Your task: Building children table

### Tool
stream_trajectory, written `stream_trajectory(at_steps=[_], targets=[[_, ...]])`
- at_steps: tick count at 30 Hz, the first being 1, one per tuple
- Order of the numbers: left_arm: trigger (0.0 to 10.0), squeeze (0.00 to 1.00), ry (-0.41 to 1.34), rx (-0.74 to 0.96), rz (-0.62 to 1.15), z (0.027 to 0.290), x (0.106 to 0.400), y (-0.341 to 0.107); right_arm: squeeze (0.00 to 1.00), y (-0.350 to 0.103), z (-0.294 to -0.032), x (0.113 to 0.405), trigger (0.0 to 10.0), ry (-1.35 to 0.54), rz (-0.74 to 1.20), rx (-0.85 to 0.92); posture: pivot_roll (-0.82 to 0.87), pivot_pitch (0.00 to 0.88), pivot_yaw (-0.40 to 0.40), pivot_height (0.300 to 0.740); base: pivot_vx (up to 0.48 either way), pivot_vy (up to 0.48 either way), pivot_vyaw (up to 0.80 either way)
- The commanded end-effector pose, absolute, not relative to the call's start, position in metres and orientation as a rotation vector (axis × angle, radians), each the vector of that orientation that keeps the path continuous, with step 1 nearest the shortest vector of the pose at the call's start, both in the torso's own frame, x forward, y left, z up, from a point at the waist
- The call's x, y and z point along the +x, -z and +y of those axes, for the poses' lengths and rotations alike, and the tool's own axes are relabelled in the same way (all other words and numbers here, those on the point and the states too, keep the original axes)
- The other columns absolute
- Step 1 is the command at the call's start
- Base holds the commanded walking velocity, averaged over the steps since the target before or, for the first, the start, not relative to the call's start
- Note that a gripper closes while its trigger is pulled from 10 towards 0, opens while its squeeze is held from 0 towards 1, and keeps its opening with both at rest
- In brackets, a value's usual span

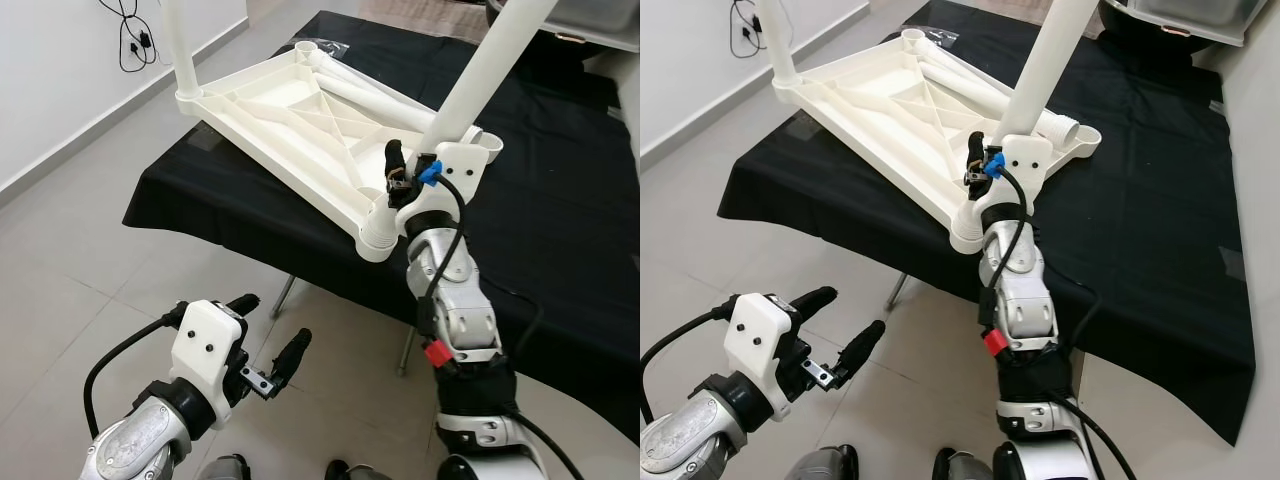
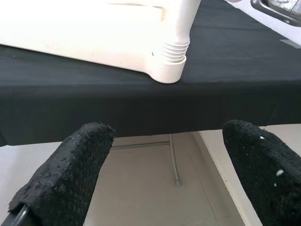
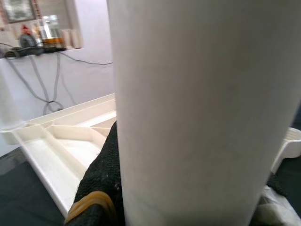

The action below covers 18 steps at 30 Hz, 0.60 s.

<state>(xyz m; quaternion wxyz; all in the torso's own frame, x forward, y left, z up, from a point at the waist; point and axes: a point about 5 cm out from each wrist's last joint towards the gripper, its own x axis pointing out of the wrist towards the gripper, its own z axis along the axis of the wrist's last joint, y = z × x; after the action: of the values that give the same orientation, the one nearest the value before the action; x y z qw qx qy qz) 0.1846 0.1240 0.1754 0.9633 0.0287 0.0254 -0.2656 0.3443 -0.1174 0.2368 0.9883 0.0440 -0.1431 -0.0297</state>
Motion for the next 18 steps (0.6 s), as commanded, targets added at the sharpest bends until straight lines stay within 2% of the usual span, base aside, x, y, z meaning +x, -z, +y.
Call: stream_trajectory(at_steps=[1,9,12,15,18], targets=[[10.0,0.00,0.538,0.064,0.066,0.126,0.184,-0.172,0.00,-0.191,-0.123,0.347,10.0,0.130,-0.074,0.012,0.14,0.214,-0.087,0.740,0.000,0.000,0.00],[10.0,0.00,0.541,0.068,0.066,0.126,0.184,-0.172,0.00,-0.199,-0.108,0.353,10.0,0.078,-0.083,-0.080,0.15,0.216,-0.088,0.740,0.000,0.000,0.00],[10.0,0.00,0.540,0.068,0.064,0.126,0.185,-0.172,0.00,-0.197,-0.110,0.355,10.0,0.123,-0.047,-0.085,0.14,0.217,-0.092,0.740,0.000,0.000,0.00],[10.0,0.00,0.540,0.067,0.062,0.125,0.185,-0.172,0.00,-0.193,-0.110,0.355,10.0,0.158,0.001,0.004,0.14,0.218,-0.092,0.740,0.000,0.000,0.00],[10.0,0.00,0.539,0.066,0.062,0.125,0.185,-0.172,0.00,-0.191,-0.115,0.355,10.0,0.263,0.003,0.003,0.14,0.217,-0.092,0.740,0.000,0.000,0.00]])
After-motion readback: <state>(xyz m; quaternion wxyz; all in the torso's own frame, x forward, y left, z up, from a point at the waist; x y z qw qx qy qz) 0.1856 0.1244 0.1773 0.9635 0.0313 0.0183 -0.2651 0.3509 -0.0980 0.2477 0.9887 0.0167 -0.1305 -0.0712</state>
